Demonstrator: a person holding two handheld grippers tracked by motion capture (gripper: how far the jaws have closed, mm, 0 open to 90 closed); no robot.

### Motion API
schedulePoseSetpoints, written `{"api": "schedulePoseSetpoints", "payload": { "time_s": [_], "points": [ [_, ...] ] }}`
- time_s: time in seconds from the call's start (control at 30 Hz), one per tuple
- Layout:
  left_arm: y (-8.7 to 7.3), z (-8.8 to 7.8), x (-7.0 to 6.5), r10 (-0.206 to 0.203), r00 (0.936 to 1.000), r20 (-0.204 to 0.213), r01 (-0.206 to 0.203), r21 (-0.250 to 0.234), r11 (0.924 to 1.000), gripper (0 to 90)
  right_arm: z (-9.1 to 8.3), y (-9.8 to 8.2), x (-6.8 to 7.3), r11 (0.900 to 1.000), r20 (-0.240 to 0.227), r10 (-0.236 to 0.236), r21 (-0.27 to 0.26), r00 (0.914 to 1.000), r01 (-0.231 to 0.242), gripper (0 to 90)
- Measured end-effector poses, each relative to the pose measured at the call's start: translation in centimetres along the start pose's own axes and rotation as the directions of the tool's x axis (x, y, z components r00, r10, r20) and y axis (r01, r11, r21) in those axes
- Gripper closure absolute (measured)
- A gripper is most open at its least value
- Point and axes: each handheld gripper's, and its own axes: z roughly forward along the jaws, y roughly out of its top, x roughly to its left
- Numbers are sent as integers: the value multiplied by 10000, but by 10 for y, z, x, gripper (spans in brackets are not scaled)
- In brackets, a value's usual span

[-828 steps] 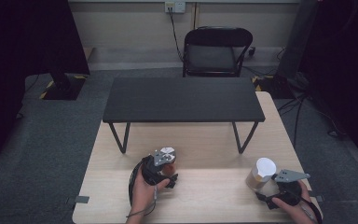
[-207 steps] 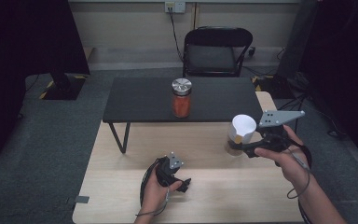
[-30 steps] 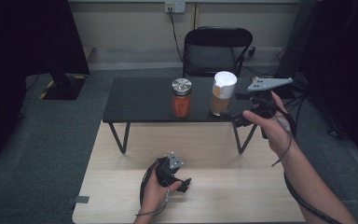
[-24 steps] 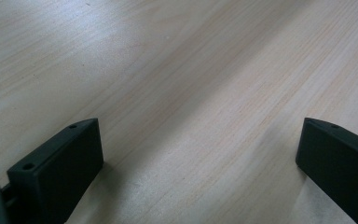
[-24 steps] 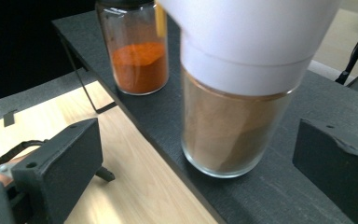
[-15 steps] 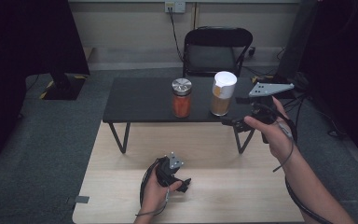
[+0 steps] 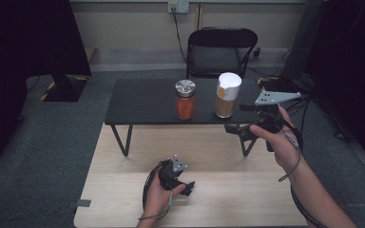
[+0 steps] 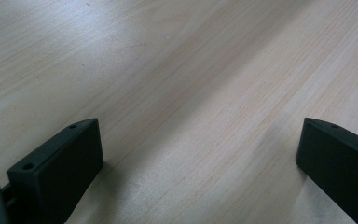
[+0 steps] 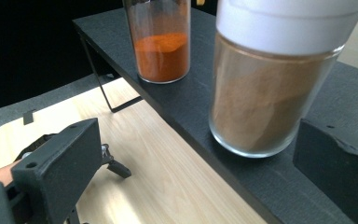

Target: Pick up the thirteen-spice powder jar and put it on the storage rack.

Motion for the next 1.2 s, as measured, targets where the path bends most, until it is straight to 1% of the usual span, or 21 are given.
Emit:
{"api": "schedulePoseSetpoints", "payload": {
  "time_s": [0.17,0.63,1.1,1.2],
  "points": [
    [0,0,0,-2,10000,2,2,-3,10000,0,0,-7,1,10000,-110,34,-60,9999,-35,6],
    [0,0,0,-2,10000,-1,2,-2,10000,0,0,-21,8,9998,-294,-8,-190,9996,3,5],
    [0,0,0,-3,10000,1,3,-1,10000,0,0,-37,11,9994,-427,163,-299,9990,-176,4],
    [0,0,0,-4,10000,2,4,0,10000,0,-1,-40,12,9995,-459,119,-300,9989,-133,4]
  ]
}}
